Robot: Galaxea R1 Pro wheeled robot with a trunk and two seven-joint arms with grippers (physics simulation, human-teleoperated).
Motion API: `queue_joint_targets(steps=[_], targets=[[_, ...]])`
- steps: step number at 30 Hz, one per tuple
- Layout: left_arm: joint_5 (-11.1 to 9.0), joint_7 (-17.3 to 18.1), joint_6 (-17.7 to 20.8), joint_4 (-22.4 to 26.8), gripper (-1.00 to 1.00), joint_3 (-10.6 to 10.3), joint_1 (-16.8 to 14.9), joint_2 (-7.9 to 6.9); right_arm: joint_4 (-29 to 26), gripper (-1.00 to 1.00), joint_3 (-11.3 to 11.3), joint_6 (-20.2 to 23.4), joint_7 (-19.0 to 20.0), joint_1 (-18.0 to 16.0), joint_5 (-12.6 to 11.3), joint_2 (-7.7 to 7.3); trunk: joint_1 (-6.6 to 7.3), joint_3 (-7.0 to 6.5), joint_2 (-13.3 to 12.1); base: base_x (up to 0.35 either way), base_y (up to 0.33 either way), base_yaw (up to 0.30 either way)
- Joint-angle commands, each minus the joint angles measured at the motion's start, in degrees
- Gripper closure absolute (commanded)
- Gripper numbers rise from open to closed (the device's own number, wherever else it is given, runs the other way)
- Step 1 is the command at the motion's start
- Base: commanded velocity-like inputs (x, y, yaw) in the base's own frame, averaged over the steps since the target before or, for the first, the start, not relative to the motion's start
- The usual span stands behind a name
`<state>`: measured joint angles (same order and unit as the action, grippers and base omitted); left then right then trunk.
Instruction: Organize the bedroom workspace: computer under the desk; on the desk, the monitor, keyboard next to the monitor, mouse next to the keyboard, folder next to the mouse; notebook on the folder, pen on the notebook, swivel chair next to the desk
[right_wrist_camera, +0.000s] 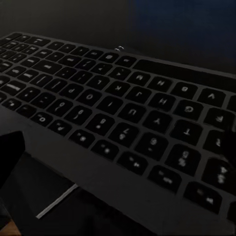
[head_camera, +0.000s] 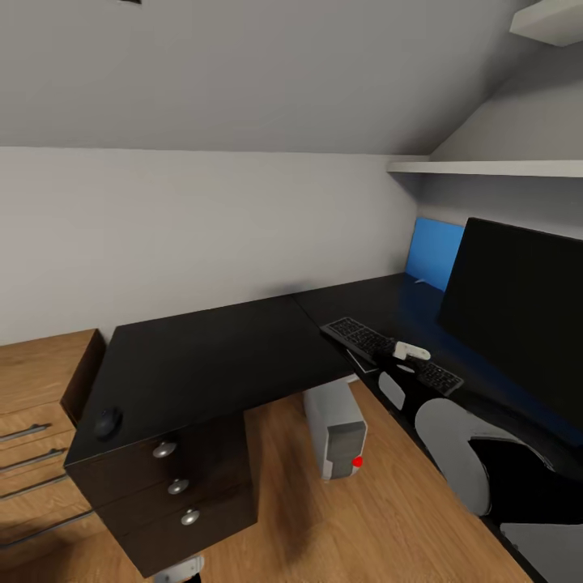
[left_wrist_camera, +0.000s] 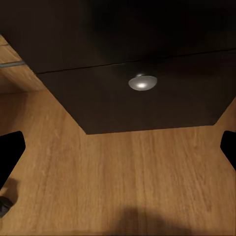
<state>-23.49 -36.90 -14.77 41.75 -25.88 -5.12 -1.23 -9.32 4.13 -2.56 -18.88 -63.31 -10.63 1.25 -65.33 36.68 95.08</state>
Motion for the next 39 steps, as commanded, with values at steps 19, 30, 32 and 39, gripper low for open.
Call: queue_joint_targets(steps=[19, 30, 32, 39], targets=[[-0.6, -0.5, -0.3, -0.1, -1.00, -0.5, -0.1, -0.09, 0.2, -1.00, 0.4, -5.6, -6.8, 1.0, 4.7, 2.62, 0.01, 0.05, 0.0, -0.007, 0.006, 0.000], [-0.6, -0.5, -0.3, -0.4, -1.00, -0.6, -0.1, -0.09, 0.1, -1.00, 0.4, -5.6, -6.8, 1.1, 4.8, 2.65, 0.01, 0.05, 0.0, 0.112, 0.036, 0.000], [-0.6, -0.5, -0.3, -0.4, -1.00, -0.6, -0.1, -0.09, 0.1, -1.00, 0.4, -5.6, -6.7, 1.1, 4.8, 2.63, 0.01, 0.05, 0.0, 0.018, 0.004, 0.000], [-0.7, -0.5, -0.3, -0.4, -1.00, -0.6, -0.1, -0.01, 0.1, -1.00, 0.4, -5.6, -6.7, 1.1, 4.8, 2.64, 0.01, 0.05, 0.0, 0.004, 0.001, -0.024]])
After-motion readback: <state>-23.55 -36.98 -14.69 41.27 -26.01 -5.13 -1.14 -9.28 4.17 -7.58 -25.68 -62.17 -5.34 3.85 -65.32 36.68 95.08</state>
